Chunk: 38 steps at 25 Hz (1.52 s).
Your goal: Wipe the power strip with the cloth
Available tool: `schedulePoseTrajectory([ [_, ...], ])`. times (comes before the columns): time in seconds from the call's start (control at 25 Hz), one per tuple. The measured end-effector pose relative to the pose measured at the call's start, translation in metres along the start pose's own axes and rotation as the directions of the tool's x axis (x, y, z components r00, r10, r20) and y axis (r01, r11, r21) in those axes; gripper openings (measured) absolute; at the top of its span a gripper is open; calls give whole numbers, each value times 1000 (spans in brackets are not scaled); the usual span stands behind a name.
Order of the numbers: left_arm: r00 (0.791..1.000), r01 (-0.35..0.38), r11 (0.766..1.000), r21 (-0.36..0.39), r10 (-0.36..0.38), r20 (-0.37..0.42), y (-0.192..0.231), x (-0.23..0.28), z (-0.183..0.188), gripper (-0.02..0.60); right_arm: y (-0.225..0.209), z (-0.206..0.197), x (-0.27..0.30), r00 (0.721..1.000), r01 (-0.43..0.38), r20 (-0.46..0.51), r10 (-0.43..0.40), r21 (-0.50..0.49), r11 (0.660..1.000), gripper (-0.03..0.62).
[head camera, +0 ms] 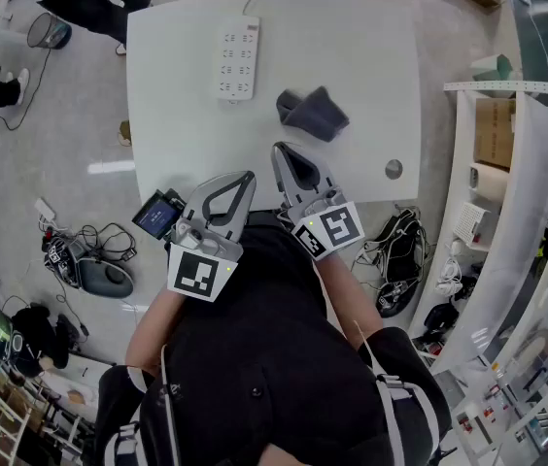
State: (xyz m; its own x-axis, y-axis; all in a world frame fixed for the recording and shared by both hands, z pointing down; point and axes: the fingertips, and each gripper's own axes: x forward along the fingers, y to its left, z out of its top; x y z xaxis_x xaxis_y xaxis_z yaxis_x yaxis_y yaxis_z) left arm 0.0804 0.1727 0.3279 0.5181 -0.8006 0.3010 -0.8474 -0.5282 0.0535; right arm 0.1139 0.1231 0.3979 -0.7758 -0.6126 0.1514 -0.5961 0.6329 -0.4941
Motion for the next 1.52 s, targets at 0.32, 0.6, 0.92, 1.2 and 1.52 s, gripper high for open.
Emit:
schedulePoseTrajectory([
  [0.32, 990, 123, 985, -124, -112, 89, 42, 16, -21, 41, 14, -2, 21, 990, 139, 10, -139, -110, 984, 15],
  [0.6, 951, 253, 966, -59, -237, 198, 60, -4, -17, 41, 15, -17, 26, 954, 294, -2, -300, -193, 936, 17],
  [0.92, 979, 191, 959, -208, -171, 114, 60, 5, -23, 41, -119, -68, 12, 817, 259, -360, -450, -469, 845, 177],
  [1.2, 984, 166, 973, -161, -153, 93, 51, 20, -15, 41, -195, -121, 24, 584, 29, -694, -421, -500, 865, 204],
  [1.52, 991, 127, 969, -210, -118, 58, 54, 39, -25, 41, -201, -139, 23, 529, 64, -773, -349, -375, 925, 132],
])
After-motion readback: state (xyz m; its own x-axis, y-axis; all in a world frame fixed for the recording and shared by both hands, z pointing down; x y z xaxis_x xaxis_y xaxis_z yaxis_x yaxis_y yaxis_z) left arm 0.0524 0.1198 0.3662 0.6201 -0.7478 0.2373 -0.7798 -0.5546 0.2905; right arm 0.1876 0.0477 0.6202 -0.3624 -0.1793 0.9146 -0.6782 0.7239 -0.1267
